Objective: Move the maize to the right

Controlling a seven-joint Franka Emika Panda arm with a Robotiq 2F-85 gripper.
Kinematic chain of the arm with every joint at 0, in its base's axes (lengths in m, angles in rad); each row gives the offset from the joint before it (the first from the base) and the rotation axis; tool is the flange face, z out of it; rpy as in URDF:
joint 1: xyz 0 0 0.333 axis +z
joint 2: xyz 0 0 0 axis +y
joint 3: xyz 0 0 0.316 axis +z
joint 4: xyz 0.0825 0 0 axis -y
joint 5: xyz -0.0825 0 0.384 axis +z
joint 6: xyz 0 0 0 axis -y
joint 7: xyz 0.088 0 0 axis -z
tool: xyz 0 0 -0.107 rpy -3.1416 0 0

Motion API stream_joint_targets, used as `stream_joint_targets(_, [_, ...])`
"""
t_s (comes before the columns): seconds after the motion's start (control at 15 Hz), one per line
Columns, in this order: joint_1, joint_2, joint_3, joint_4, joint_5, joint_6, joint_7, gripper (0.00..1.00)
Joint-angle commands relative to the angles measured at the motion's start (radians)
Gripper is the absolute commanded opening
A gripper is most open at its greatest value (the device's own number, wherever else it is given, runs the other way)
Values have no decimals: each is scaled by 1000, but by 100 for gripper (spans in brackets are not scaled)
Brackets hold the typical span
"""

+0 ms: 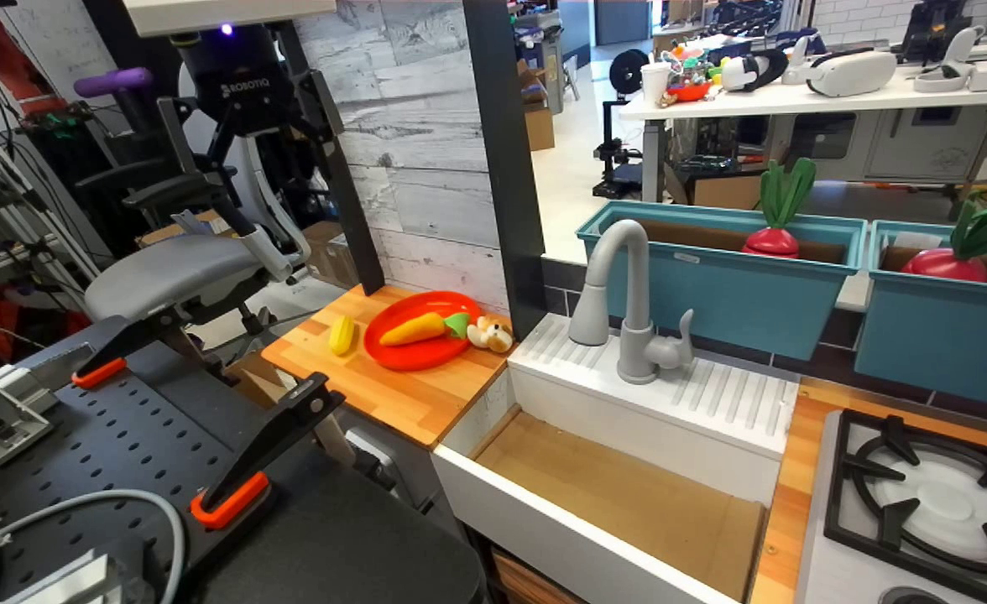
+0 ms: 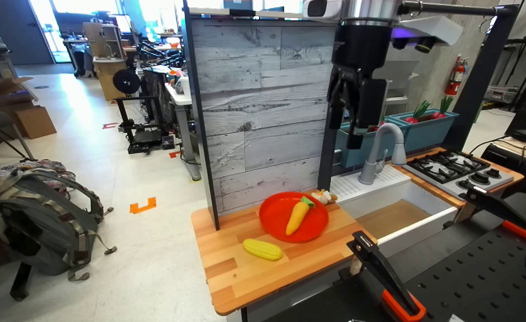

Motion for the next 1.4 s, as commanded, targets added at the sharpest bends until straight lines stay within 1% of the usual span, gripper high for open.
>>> stream_joint_targets(0.0, [-12, 51, 39, 0, 20, 40, 48, 100])
stream_joint_targets(0.07, [-12, 67, 48, -5, 30, 70, 68, 100])
stream_joint_targets(0.13, [-18, 88, 64, -1, 47, 77, 76, 100])
stream_joint_targets(0.27, [-15, 131, 74, 1, 42, 132, 135, 100])
stream_joint_targets(0.47, [5, 209, 66, 15, -20, 225, 253, 100])
stream_joint_targets(0.53, [19, 239, 54, 21, -49, 278, 297, 100])
stream_joint_targets(0.73, [36, 328, 46, 59, -124, 354, 390, 100])
stream_joint_targets(0.87, [38, 393, 53, 95, -171, 394, 437, 100])
stream_joint_targets(0.93, [4, 435, 91, 124, -177, 395, 428, 100])
stream_joint_targets(1.07, [-39, 512, 141, 181, -181, 394, 419, 100])
stream_joint_targets(1.33, [-55, 631, 165, 291, -199, 392, 423, 100])
